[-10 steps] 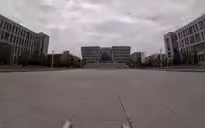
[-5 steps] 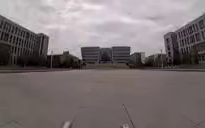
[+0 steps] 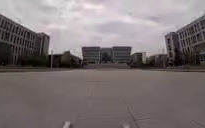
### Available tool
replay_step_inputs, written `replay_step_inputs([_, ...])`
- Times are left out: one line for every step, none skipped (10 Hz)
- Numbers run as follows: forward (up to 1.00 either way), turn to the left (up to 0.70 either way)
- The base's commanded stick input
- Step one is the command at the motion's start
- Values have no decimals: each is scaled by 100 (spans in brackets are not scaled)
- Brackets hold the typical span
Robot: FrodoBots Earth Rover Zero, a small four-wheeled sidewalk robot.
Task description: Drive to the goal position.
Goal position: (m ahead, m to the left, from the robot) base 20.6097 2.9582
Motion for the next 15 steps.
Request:
replay_step_inputs([70, 0])
replay_step_inputs([70, 0])
replay_step_inputs([70, 0])
replay_step_inputs([70, 0])
replay_step_inputs([70, 0])
replay_step_inputs([70, 0])
replay_step_inputs([70, 0])
replay_step_inputs([70, 0])
replay_step_inputs([70, 0])
replay_step_inputs([70, 0])
replay_step_inputs([70, 0])
replay_step_inputs([70, 0])
replay_step_inputs([70, 0])
replay_step_inputs([70, 0])
replay_step_inputs([70, 0])
